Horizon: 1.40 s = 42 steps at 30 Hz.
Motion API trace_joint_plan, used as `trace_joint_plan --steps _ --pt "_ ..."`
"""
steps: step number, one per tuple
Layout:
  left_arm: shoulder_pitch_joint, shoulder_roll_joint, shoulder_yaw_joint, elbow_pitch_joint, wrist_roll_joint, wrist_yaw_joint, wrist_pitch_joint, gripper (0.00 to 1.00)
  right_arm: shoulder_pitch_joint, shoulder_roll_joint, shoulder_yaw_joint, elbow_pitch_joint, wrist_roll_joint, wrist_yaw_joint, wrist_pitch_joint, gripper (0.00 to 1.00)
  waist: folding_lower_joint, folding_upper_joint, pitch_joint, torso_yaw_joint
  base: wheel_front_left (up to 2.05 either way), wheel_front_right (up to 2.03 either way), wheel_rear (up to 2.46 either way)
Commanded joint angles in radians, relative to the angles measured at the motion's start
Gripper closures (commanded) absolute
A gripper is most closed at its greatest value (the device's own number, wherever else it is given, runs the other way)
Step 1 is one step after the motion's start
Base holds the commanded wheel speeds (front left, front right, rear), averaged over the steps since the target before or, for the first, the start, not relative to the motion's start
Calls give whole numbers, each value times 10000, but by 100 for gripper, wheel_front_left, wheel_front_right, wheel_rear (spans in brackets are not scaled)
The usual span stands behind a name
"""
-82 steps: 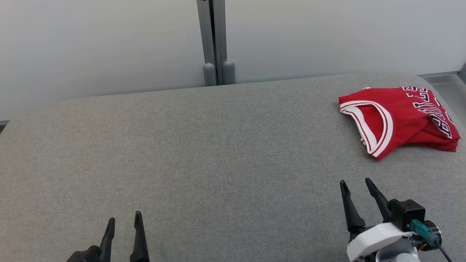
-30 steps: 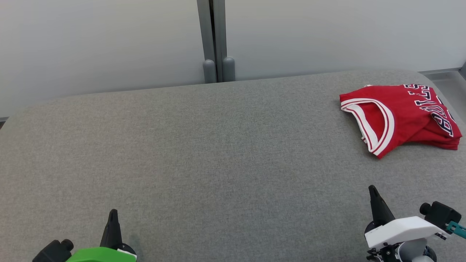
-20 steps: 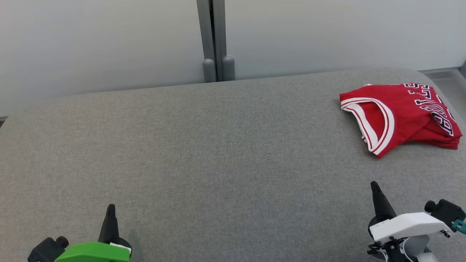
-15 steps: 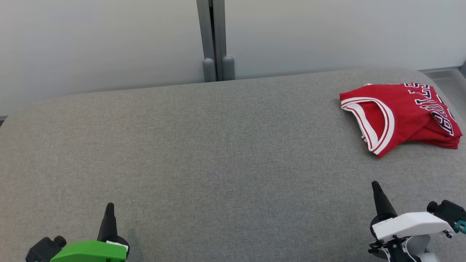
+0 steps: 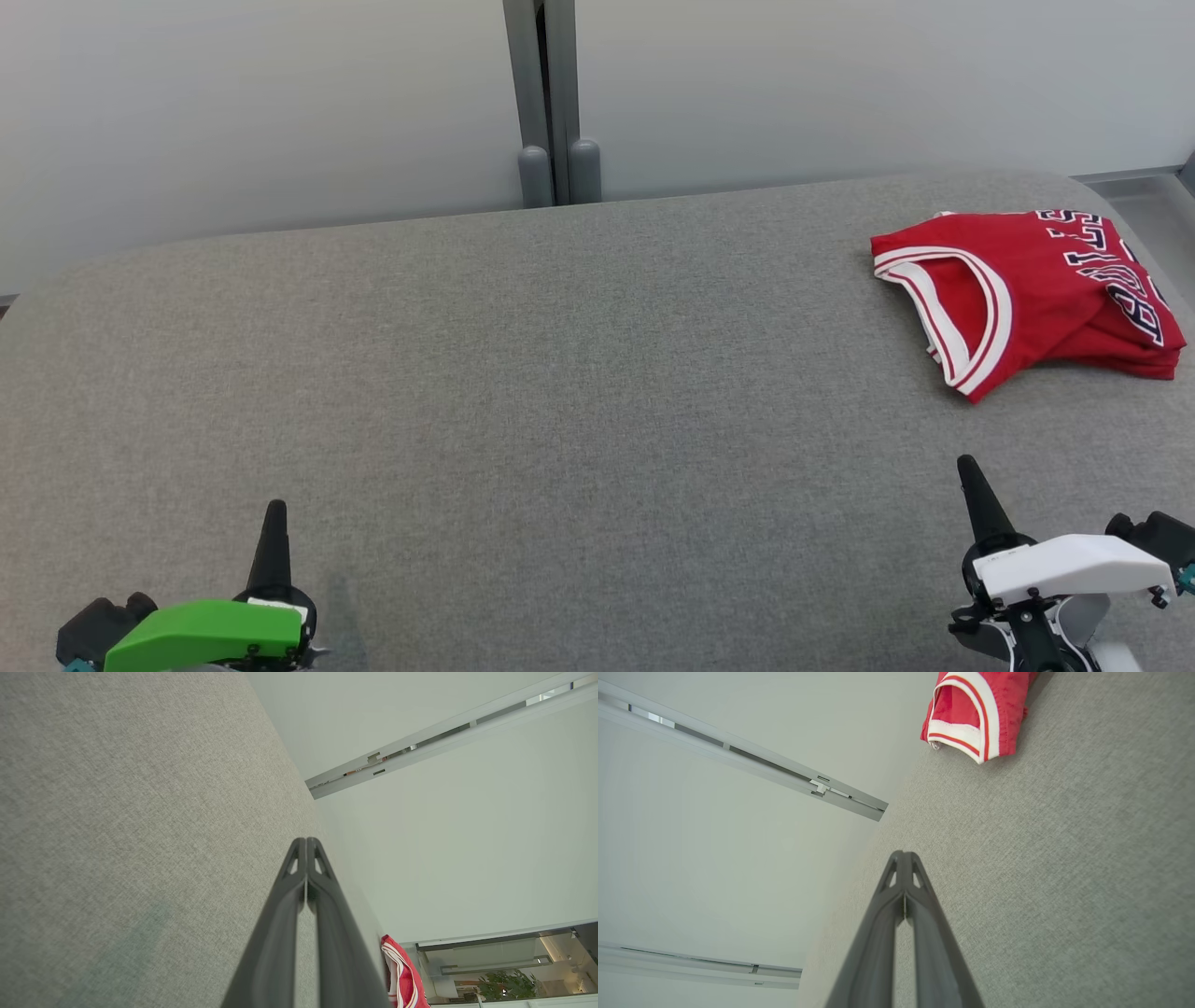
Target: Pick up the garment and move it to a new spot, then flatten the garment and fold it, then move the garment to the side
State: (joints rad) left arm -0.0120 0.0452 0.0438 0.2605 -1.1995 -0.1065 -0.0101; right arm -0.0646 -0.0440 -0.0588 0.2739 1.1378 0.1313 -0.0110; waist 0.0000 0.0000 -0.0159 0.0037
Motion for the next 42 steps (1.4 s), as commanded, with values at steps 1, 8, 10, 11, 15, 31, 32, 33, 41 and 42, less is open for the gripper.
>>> trace_joint_plan --steps 1,8,10,11,15,31,32,33,41,42 --pt "-276 52 88 -99 -270 -70 61 100 -211 -55 -63 -135 292 -5 81 100 0 0 5 -1 0 0 0" --pt "-384 56 178 -112 -832 -98 234 100 -253 -60 -138 -163 947 -5 259 100 0 0 27 -5 0 0 0" --pt "-419 58 203 -117 -998 -104 285 100 -267 -61 -157 -171 1124 -5 303 100 0 0 33 -7 0 0 0" --pt "-436 58 220 -120 -1072 -108 310 100 -275 -61 -168 -176 1221 -6 331 100 0 0 37 -7 0 0 0" --pt "-508 61 275 -129 -1380 -122 410 100 -305 -64 -208 -189 1577 -6 427 100 0 0 49 -10 0 0 0" --pt "-748 68 461 -148 -2498 -184 764 100 -360 -75 -359 -246 2871 -7 771 100 0 0 100 -20 0 0 0" --pt "-756 69 468 -150 -2556 -185 785 100 -360 -75 -367 -247 2934 -7 796 100 0 0 103 -20 0 0 0" --pt "-762 70 481 -151 -2632 -190 803 100 -365 -75 -376 -251 3015 -8 815 100 0 0 106 -21 0 0 0" --pt "-867 74 570 -156 -3133 -214 956 100 -418 -81 -445 -271 3599 -8 974 100 0 0 132 -26 0 0 0" --pt "-875 73 584 -157 -3198 -220 977 100 -426 -81 -452 -275 3677 -7 993 100 0 0 135 -26 0 0 0"
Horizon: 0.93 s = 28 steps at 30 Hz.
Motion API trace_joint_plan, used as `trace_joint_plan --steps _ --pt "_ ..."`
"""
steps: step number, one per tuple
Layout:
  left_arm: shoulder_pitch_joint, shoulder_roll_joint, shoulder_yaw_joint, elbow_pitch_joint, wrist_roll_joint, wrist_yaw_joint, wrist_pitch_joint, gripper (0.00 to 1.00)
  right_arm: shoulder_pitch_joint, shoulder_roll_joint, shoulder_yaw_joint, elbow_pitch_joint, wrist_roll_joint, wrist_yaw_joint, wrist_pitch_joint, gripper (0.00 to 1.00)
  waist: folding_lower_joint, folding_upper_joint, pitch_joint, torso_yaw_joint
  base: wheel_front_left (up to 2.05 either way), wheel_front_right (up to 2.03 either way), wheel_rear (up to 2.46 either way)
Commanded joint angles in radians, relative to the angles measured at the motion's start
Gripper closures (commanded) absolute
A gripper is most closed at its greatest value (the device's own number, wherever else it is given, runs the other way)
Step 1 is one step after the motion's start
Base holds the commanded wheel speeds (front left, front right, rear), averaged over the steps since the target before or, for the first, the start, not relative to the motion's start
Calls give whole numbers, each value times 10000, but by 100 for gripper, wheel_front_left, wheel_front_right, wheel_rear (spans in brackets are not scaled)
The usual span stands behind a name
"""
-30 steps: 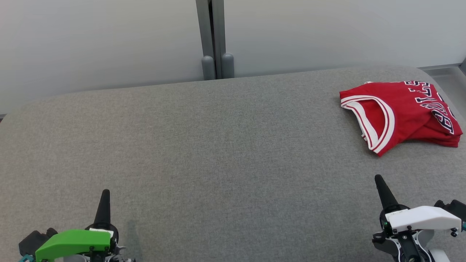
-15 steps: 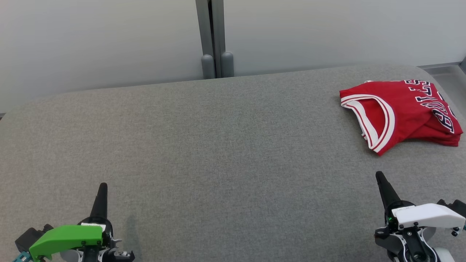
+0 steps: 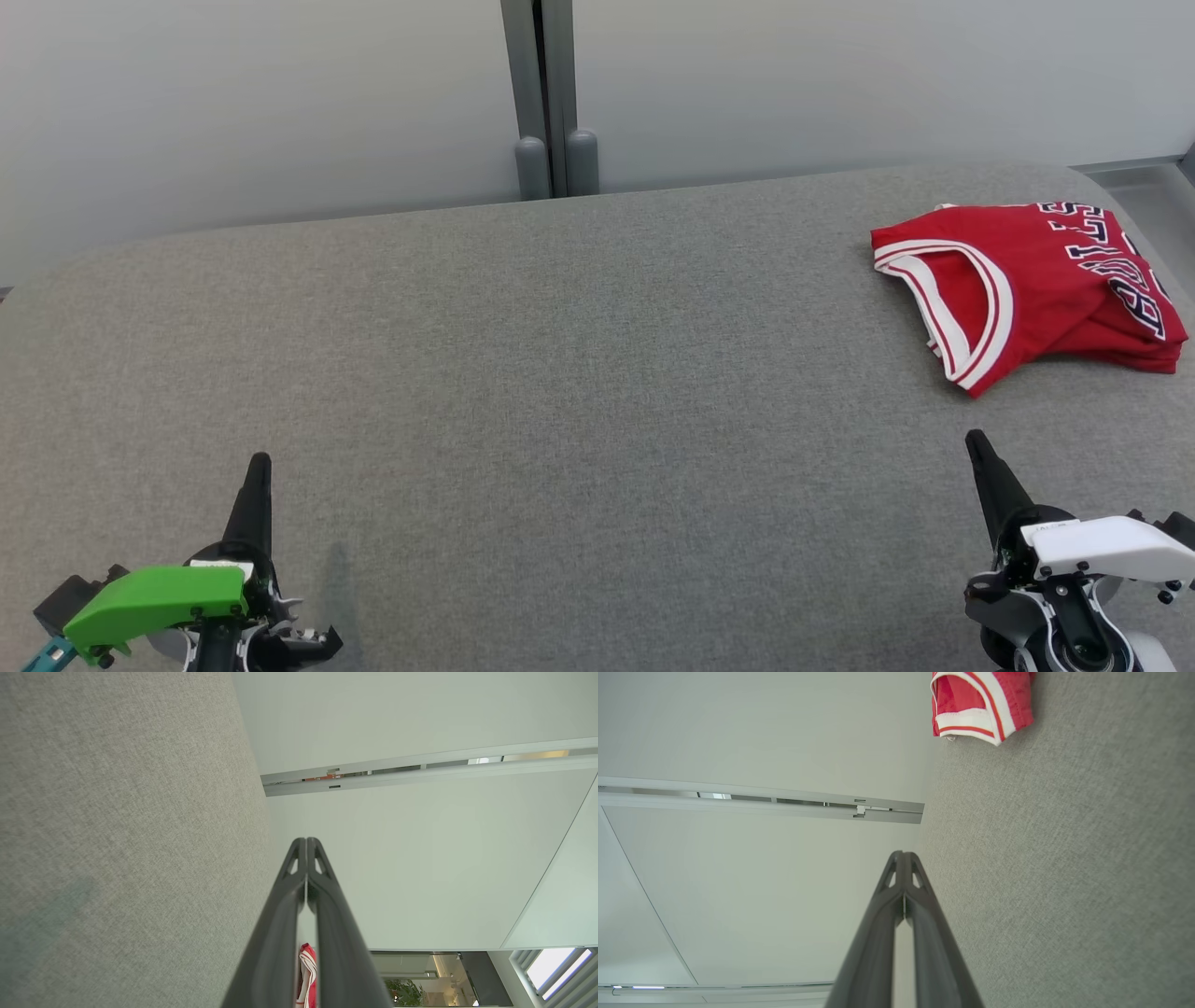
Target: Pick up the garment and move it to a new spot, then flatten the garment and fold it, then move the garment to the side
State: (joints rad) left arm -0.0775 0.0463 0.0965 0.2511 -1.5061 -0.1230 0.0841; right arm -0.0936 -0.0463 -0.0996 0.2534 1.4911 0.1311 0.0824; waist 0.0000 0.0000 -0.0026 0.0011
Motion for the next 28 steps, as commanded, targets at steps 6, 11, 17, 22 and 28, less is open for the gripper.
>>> trace_joint_plan --steps 6,11,17,22,28 --pt "-295 64 121 -65 -485 -78 143 100 -169 -61 -87 -84 553 -6 164 100 0 0 21 -4 0 0 0" --pt "-330 67 164 -63 -768 -82 228 100 -178 -64 -123 -95 876 -6 249 100 0 0 36 -7 0 0 0" --pt "-427 69 212 -73 -1094 -99 340 100 -195 -66 -167 -114 1248 -7 353 100 0 0 55 -10 0 0 0" --pt "-373 69 207 -65 -1082 -101 343 100 -190 -65 -164 -112 1233 -7 349 100 0 0 57 -11 0 0 0" --pt "-372 69 205 -66 -1083 -100 342 100 -190 -65 -163 -110 1233 -7 349 100 0 0 57 -11 0 0 0"
